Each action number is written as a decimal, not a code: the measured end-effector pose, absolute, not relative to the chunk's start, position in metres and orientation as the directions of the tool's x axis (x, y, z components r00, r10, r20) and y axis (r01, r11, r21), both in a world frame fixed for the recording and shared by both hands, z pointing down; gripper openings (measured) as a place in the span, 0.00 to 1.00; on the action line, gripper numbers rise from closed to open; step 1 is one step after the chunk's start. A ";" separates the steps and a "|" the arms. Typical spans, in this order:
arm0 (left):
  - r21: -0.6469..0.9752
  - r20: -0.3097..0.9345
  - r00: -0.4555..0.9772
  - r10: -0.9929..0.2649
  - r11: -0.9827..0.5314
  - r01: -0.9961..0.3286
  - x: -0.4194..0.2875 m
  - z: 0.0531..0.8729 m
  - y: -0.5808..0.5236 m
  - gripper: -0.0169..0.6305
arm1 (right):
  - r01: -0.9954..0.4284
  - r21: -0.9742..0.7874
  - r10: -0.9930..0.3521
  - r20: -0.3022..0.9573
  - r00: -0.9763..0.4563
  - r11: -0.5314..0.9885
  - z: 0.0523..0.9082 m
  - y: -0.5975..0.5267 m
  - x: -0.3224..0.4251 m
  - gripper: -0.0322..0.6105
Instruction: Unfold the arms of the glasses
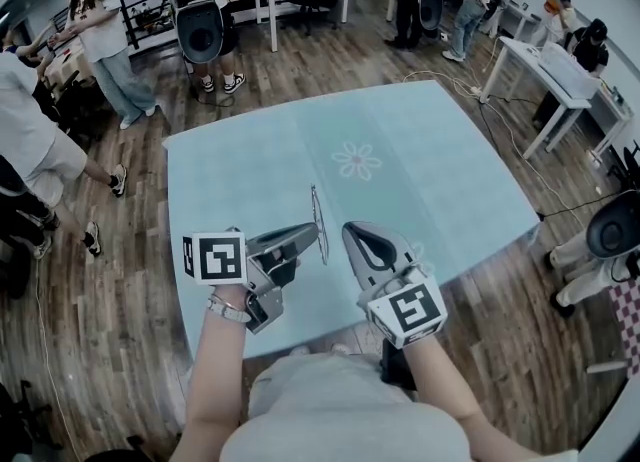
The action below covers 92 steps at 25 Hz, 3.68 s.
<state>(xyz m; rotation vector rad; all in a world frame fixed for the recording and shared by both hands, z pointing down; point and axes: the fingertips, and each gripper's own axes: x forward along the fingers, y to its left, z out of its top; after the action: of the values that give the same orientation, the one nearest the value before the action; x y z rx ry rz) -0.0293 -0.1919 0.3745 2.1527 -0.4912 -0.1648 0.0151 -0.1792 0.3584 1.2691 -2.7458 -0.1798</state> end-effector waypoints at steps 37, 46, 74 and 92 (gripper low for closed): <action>0.953 -0.011 0.935 -0.356 -0.287 -0.098 -0.038 0.370 -0.198 0.05 | -0.627 0.160 -0.643 0.083 -0.761 0.763 0.375 -0.147 0.002 0.44; 0.952 -0.025 0.933 -0.359 -0.293 -0.087 -0.037 0.364 -0.193 0.05 | -0.565 0.217 -0.603 0.214 -0.768 0.796 0.406 -0.132 -0.005 0.33; 0.956 -0.053 0.930 -0.364 -0.289 -0.059 -0.036 0.358 -0.191 0.05 | -0.650 0.195 -0.679 0.211 -0.703 0.734 0.405 -0.145 0.018 0.08; 0.952 -0.065 0.936 -0.346 -0.303 -0.046 -0.035 0.354 -0.189 0.05 | -0.744 0.184 -0.767 0.152 -0.624 0.642 0.392 -0.165 0.048 0.08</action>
<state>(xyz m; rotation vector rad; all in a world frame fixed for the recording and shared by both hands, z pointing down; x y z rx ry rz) -0.0354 -0.1887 0.3543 1.8638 -0.2877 -0.3041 0.0483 -0.1645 0.3921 1.2352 -2.6456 -0.1523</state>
